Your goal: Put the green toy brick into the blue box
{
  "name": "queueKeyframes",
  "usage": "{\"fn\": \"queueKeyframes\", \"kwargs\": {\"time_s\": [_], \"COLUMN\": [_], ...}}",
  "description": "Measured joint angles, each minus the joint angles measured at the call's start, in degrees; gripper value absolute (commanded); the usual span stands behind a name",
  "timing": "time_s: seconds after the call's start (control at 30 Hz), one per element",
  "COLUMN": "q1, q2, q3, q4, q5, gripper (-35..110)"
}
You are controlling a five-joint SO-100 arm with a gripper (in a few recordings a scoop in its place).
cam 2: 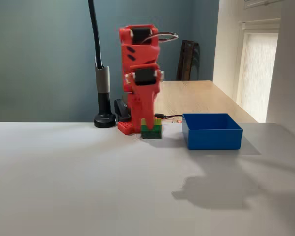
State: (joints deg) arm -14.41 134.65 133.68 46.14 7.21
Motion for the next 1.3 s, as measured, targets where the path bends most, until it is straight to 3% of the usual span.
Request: {"fn": "queueKeyframes", "kwargs": {"time_s": [0.33, 0.63, 1.17, 1.3], "q1": [-17.23, -31.38, -45.62, -47.29], "q2": [21.18, 29.09, 35.68, 35.68], "q3": [18.98, 19.25, 18.63, 18.63], "q4": [-2.64, 3.6, 14.68, 14.68], "q5": [-6.5, -7.21, -7.21, -8.53], "gripper": [0, 0, 0, 20]}}
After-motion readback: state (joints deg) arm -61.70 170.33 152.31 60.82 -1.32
